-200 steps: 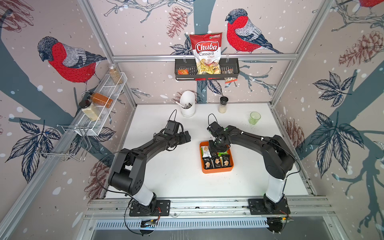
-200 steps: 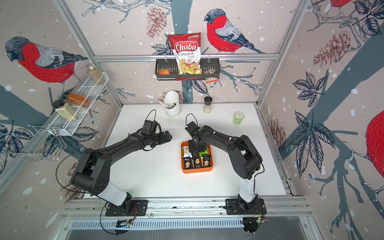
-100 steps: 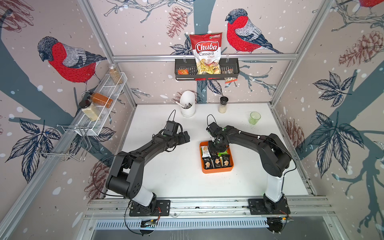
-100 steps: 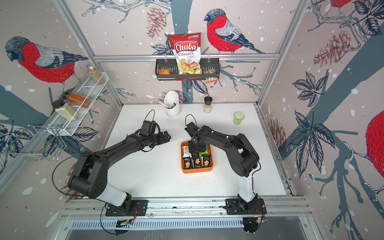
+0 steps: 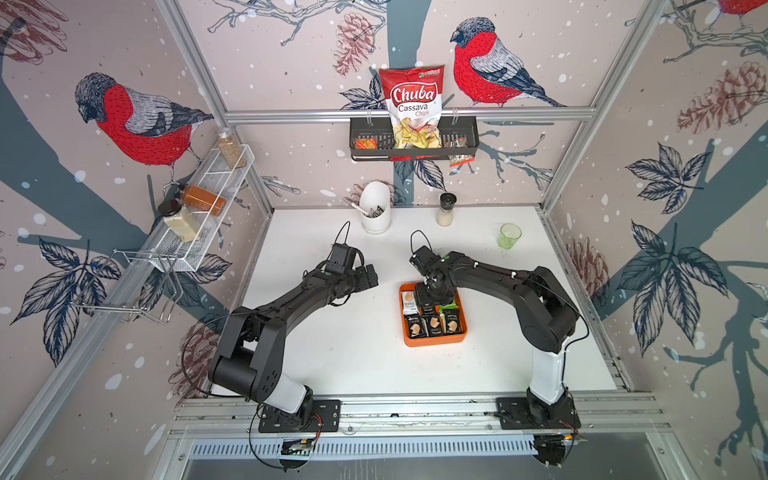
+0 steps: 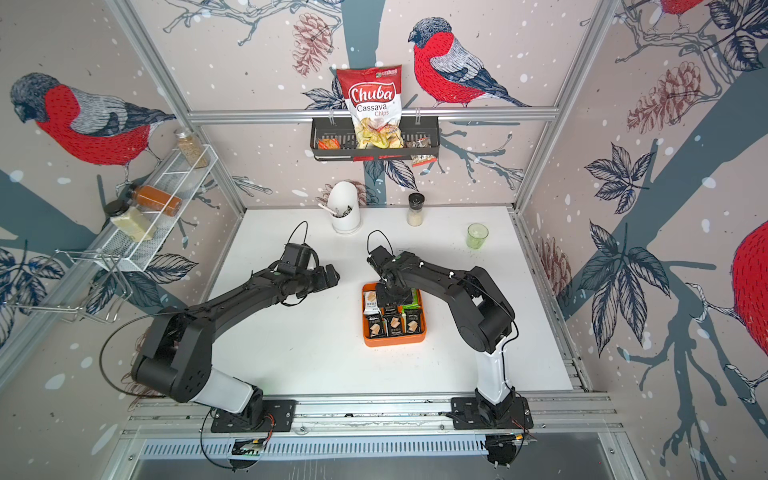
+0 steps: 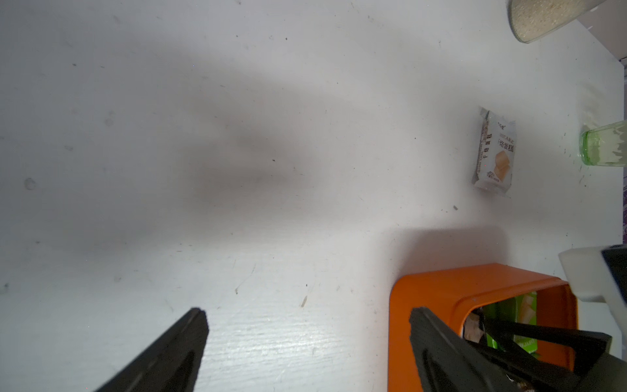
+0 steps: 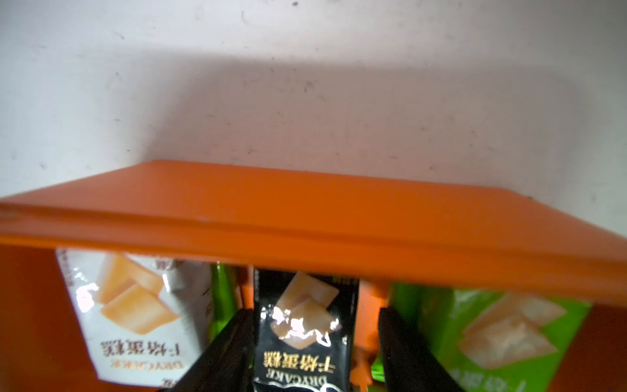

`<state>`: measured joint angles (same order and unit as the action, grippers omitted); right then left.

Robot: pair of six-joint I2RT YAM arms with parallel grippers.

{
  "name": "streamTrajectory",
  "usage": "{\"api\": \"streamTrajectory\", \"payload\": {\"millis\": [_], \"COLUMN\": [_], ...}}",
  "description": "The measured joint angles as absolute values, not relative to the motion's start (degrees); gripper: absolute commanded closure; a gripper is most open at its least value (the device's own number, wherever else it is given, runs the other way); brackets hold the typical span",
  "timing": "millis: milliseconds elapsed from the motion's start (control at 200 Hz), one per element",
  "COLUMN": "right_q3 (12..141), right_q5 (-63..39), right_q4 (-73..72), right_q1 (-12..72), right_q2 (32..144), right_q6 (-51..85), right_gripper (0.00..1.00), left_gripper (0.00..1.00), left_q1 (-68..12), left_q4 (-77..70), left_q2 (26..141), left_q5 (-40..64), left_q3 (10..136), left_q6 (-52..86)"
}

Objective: Take the cookies out of the storage box
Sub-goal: Pick up the cookie from the storage box.

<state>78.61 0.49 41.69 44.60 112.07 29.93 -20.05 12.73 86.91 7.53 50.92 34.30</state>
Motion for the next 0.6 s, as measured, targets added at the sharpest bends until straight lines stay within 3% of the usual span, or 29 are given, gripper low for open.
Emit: {"api": "streamTrajectory", "payload": {"millis": [600], "right_q3": [80.7], "right_q5": [0.6], "right_q4": [41.6], "right_q1": [44.9], "right_q2": [114.8], "right_q6": [29.9], "right_gripper": [0.43], "left_gripper": [0.03], "left_q1": [-20.1], "left_q4": [12.7], "left_q2": [85.1], "left_q5": [7.4], "left_q3": [49.5], "left_q6": [34.5]}}
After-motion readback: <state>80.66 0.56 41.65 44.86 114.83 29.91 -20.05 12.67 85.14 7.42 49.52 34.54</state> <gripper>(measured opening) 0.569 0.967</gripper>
